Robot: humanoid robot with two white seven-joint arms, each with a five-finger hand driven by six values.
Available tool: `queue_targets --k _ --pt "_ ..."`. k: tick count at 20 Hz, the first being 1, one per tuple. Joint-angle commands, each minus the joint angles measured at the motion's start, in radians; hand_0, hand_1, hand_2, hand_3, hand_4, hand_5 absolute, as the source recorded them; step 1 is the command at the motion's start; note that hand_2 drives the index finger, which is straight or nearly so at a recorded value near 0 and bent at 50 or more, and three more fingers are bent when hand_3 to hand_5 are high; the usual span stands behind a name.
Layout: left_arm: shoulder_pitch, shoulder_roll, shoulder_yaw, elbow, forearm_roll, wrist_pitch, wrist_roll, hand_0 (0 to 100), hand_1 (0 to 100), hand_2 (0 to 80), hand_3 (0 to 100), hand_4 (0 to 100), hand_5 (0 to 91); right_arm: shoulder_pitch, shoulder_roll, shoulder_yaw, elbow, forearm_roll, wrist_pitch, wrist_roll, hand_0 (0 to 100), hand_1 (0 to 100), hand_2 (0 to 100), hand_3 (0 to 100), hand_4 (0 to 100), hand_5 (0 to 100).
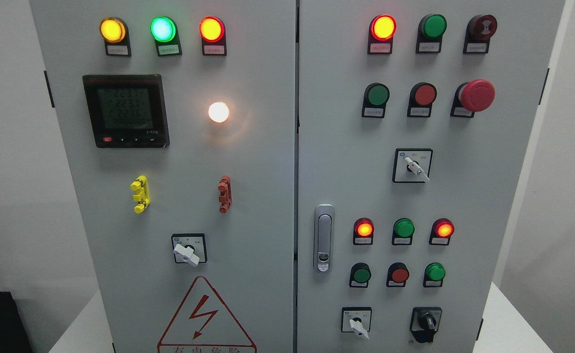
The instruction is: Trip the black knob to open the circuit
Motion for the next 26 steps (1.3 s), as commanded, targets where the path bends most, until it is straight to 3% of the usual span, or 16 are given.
queue_targets --k 1,5,8,11,26 --pt "0.000 0.000 0.000 0.000 -0.023 0.001 0.000 12 39 0.0 0 0 0.0 -0.030 -0.003 -0.002 -0.089 -0.012 0.022 0.000 0 0 0 81 73 73" --pt "0.000 0.000 0.000 0.000 -0.023 0.001 0.000 12 39 0.0 0 0 0.0 -0.048 -0.004 -0.002 -0.103 -0.014 0.033 0.000 0 0 0 88 84 88" --pt "0.000 0.000 0.000 0.000 -0.023 0.001 0.000 12 39 0.0 0 0 0.0 -0.065 -0.012 -0.002 -0.103 -0.014 0.065 0.000 0 0 0 95 90 95" --pt "0.000 0.000 0.000 0.000 -0.023 -0.001 0.000 12 39 0.0 0 0 0.0 -0.085 -0.012 -0.002 -0.103 -0.014 0.080 -0.028 0 0 0 100 97 99" --pt "0.000 0.000 0.000 0.000 -0.023 -0.001 0.000 12 39 0.0 0 0 0.0 -0.181 -0.041 -0.002 -0.095 -0.039 0.157 -0.039 0 0 0 100 100 100"
